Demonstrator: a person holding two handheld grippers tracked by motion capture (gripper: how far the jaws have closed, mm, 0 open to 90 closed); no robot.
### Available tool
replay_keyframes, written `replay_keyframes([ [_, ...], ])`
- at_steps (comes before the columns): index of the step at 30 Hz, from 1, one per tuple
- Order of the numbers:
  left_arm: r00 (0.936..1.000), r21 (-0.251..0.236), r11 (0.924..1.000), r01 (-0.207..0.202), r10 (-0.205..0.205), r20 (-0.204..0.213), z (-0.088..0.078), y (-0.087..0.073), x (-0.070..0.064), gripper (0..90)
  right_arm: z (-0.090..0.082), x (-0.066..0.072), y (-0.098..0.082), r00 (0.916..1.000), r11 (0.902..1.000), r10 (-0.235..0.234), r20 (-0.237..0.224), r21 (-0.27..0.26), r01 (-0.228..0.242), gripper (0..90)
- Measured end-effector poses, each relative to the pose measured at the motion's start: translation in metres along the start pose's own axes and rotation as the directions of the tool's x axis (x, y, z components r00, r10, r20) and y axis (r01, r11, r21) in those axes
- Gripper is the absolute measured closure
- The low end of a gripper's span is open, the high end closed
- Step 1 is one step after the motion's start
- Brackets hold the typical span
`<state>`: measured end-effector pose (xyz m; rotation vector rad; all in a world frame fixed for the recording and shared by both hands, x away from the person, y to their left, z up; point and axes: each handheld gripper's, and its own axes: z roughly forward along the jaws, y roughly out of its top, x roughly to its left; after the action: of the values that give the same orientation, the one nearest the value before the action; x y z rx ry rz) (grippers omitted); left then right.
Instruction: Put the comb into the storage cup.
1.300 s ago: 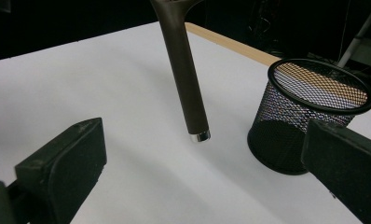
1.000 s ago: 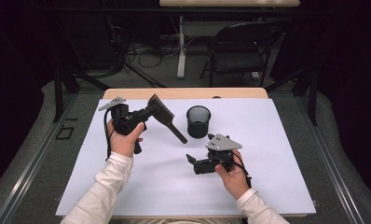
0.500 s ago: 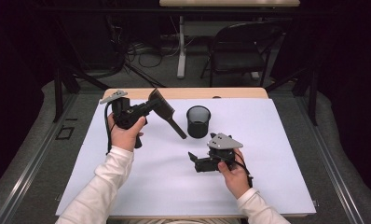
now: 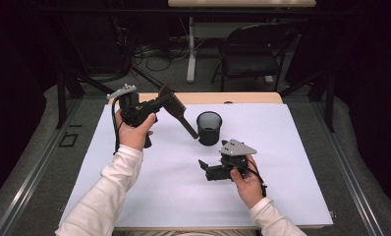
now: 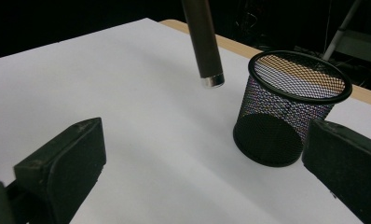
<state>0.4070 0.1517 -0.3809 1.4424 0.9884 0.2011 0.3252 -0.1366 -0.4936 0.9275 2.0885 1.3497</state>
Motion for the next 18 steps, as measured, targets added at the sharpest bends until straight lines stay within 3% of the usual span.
replay_keyframes([
  [18,0.9997,-0.006,0.9998,-0.020,0.020,-0.013,0.027,0.020,-0.012,84.1,-0.002,-0.005,-0.001,0.9999,0.9999,0.012,0.008,-0.003,-0.012,0.0],
])
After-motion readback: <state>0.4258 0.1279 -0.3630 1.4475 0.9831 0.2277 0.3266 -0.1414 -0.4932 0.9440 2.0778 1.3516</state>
